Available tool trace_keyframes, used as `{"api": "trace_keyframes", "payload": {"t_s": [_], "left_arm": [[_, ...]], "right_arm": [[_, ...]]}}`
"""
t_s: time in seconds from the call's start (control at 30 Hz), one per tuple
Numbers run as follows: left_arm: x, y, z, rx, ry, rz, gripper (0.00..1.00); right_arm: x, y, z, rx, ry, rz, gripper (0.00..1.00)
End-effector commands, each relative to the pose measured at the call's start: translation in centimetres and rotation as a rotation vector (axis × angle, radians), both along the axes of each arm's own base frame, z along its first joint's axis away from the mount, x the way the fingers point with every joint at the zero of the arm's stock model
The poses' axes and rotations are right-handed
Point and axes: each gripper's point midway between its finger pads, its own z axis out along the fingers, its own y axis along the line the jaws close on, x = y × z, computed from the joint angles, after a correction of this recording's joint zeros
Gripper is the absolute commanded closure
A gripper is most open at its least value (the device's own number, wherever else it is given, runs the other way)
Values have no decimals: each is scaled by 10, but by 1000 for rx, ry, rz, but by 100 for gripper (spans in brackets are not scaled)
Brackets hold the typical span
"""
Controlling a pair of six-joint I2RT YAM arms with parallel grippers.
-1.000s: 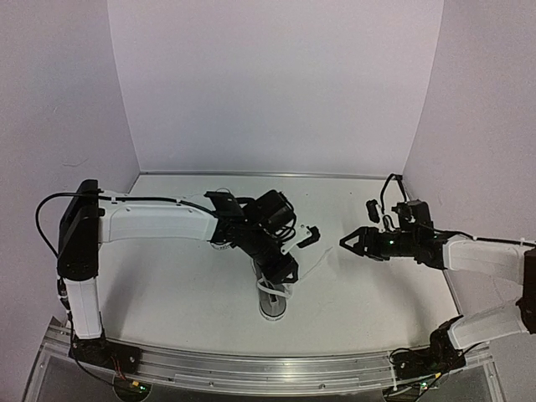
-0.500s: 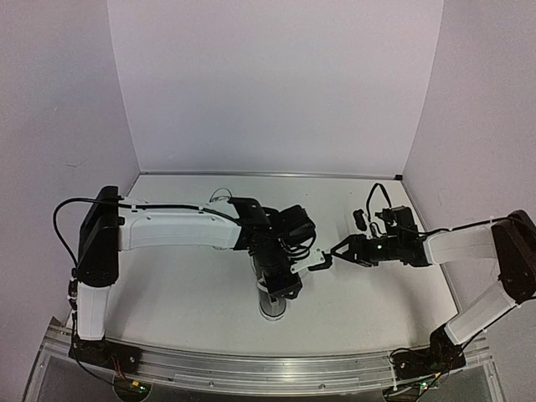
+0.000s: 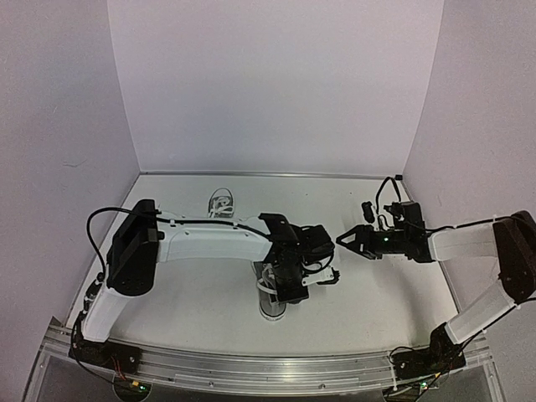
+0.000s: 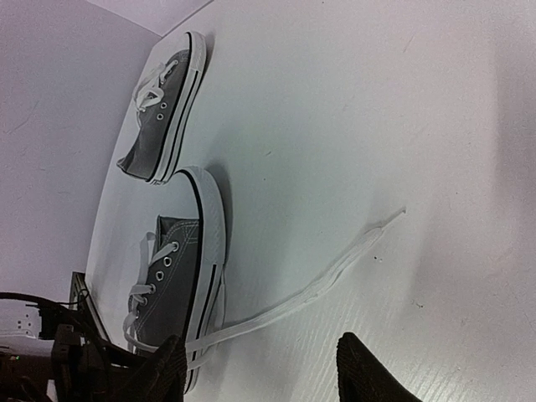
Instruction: Tie the shoes
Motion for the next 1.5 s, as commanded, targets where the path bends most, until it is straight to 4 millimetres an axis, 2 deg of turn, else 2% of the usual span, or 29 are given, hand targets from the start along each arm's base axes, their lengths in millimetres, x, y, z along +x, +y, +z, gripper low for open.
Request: {"api": "trace_keyframes", "payload": {"t_s": [0.0, 0.1, 0.17, 0.27, 0.37, 0.57, 0.7, 0.83, 0.97, 1.07, 1.13, 1.2, 1.33, 1.47], "left_arm": [[12, -1, 0, 39, -77, -8, 62], [16, 3, -9, 78, -98, -8, 62], [17, 5, -13, 99, -107, -11, 66], [18, 5, -7, 102, -128, -15, 83], [15, -2, 14, 39, -155, -24, 99], [1, -12, 79, -205, -137, -23, 100], [-3, -4, 117, -353, -107, 6, 99], [9, 12, 138, -495, -50, 95, 97], [35, 35, 148, -604, -44, 238, 96], [56, 63, 148, -674, -62, 405, 97], [68, 86, 140, -701, -107, 526, 97], [75, 109, 136, -727, -145, 636, 93], [72, 145, 111, -709, -149, 782, 82], [68, 175, 74, -621, -133, 941, 77]], "right_arm": [[5, 2, 25, 42, -67, 4, 42], [5, 1, 25, 43, -69, 0, 42], [5, 1, 26, 44, -68, 1, 42], [5, 1, 25, 44, -66, 1, 43], [6, 1, 25, 43, -65, 0, 43], [7, 2, 23, 40, -63, 9, 44], [7, 2, 21, 36, -62, 13, 44], [7, 3, 19, 33, -59, 16, 44], [6, 2, 15, 26, -55, 17, 45], [5, 2, 14, 24, -53, 19, 45], [5, 2, 12, 22, -51, 20, 45], [5, 2, 11, 21, -49, 22, 45], [4, 3, 6, 17, -38, 32, 45], [1, 3, 4, 12, -29, 41, 45]]}}
